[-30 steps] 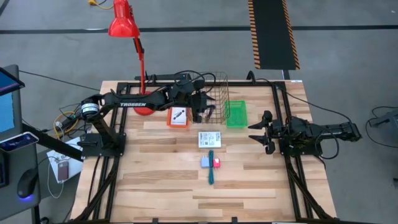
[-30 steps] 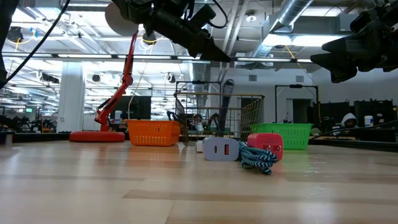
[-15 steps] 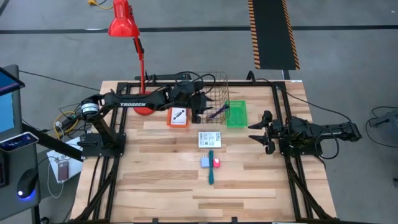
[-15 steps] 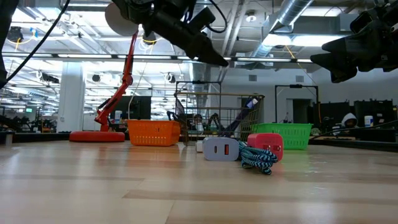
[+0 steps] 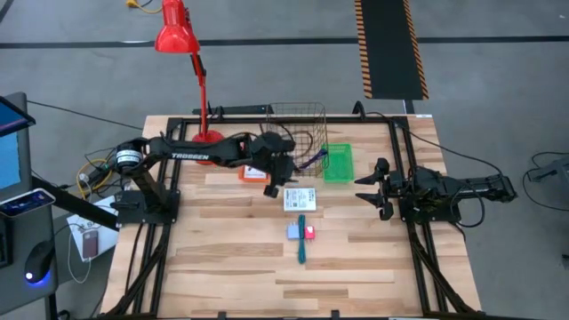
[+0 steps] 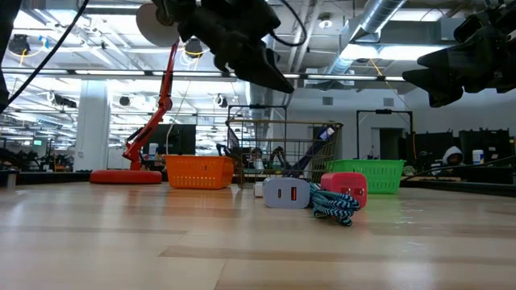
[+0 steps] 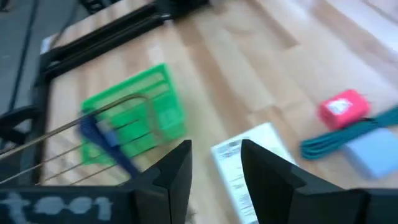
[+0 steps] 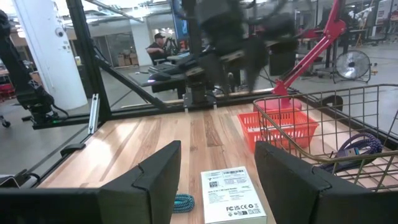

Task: Pick and place items into bin
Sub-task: Put the light blue charger cable into the wire basket

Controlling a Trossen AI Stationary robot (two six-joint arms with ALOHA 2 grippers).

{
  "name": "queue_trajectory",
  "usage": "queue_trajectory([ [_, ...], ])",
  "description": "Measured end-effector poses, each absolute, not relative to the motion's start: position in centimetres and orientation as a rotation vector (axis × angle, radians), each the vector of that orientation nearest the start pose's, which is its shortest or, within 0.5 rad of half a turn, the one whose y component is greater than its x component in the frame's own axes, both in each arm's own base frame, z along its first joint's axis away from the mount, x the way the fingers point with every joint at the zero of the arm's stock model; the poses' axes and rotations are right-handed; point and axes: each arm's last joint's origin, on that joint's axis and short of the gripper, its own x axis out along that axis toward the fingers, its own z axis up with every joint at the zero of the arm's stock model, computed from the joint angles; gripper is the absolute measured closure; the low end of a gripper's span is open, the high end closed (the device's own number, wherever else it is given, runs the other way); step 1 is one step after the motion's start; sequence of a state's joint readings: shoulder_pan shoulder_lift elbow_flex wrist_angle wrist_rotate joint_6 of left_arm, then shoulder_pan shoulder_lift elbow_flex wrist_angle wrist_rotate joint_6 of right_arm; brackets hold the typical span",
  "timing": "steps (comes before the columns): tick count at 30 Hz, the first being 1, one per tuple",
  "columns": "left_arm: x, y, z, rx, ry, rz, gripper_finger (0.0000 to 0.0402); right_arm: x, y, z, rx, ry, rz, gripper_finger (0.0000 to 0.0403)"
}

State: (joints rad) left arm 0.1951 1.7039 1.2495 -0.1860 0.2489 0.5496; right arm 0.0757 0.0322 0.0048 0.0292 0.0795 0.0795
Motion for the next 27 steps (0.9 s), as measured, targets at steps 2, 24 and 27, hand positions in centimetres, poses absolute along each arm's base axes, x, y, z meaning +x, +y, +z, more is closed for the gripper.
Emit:
queue_trajectory([
  [2,37.4,5.3,25.4,0.402,0.591,-0.257,0.0273,9.9,0.5,16.5,0.08,-0.001,-0.003,0.0204],
  [24,35.8,-8.9,24.2,0.805,0.646,-0.589,0.0274,9.9,0.5,16.5,0.08,-0.001,-0.003,0.0204],
  [27,35.7,-9.8,24.4,0.86,0.62,-0.581,0.0274,9.9,0.5,16.5,0.08,-0.001,-0.003,0.0204],
])
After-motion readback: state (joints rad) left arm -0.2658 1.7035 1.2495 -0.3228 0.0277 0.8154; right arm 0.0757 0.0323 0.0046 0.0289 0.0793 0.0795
